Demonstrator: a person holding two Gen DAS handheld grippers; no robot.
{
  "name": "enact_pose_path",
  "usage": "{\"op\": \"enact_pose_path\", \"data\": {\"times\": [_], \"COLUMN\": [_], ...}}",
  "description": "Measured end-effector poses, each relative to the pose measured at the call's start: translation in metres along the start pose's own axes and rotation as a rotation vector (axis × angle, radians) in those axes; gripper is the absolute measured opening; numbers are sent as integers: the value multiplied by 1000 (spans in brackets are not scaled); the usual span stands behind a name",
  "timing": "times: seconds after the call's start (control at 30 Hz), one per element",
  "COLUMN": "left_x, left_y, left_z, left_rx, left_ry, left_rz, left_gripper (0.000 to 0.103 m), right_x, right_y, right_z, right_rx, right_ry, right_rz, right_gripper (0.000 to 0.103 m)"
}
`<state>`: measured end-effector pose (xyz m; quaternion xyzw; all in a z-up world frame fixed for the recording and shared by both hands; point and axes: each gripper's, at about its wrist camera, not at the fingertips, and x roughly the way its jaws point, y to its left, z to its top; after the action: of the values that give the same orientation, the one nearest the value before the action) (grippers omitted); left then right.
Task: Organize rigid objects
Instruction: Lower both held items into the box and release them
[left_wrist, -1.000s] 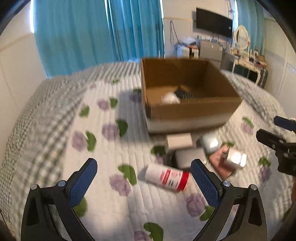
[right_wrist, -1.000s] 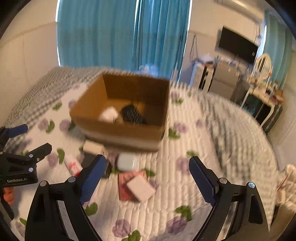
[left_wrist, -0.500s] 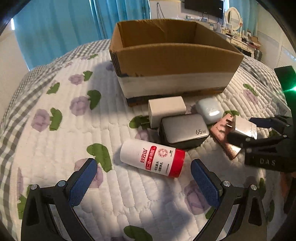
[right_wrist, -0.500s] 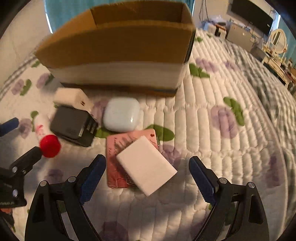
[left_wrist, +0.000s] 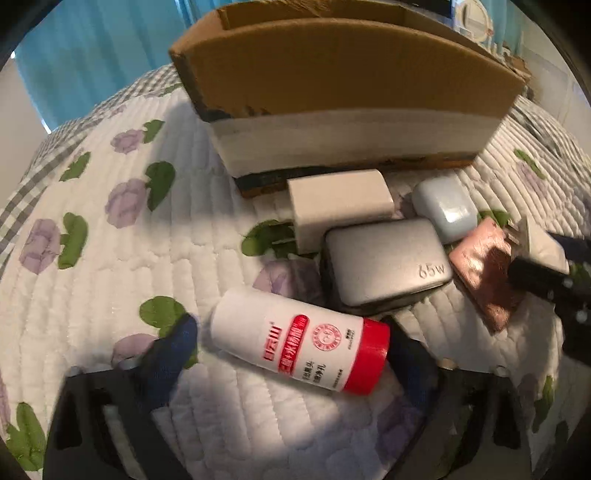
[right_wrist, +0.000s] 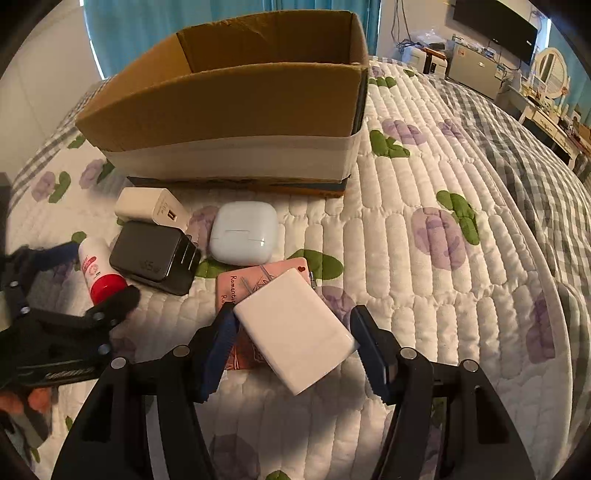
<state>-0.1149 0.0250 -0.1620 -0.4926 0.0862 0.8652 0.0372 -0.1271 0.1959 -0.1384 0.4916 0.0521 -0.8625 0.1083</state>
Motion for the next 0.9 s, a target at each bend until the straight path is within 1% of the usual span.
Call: {"op": "enact_pose_path", "data": {"times": [0.03, 0.13, 0.23, 0.4, 0.57, 0.63, 0.73, 0.83, 0.9], "left_x": [-2, -9, -18, -41, -81, -95, -121, -143, -150], "left_y": [-2, -7, -10, -8, -1, 7, 14, 25, 30], "left_z": [-1, -5, -7, -10, -7, 4, 21, 50, 70], "left_rx": [8, 51, 62, 46, 9, 5, -8, -24, -28], "left_ry": [-5, -21, -32, -50, -94, -124, -179, -233, -259], "left_rz": [-15, -3, 6, 26, 25, 31, 21, 13, 18], "left_gripper": [84, 83, 83, 83, 83, 83, 83, 83, 83], "right_x": [-1, -5, -12, -30, -59, -75, -103, -132, -150], "right_y": [1, 1, 1, 5, 6, 8, 13, 19, 22], "right_z": [1, -1, -1, 1, 9, 13, 28, 48, 66], "right_rx": [3, 6, 4, -7, -10, -17, -36, -67, -74], "right_ry": [-3, -14, -32, -70, -128, -159, -212, -275, -319], "right_rz": [1, 1, -7, -25, -39, -43, -52, -64, -53], "right_gripper": [62, 62, 62, 62, 62, 62, 62, 62, 62]}}
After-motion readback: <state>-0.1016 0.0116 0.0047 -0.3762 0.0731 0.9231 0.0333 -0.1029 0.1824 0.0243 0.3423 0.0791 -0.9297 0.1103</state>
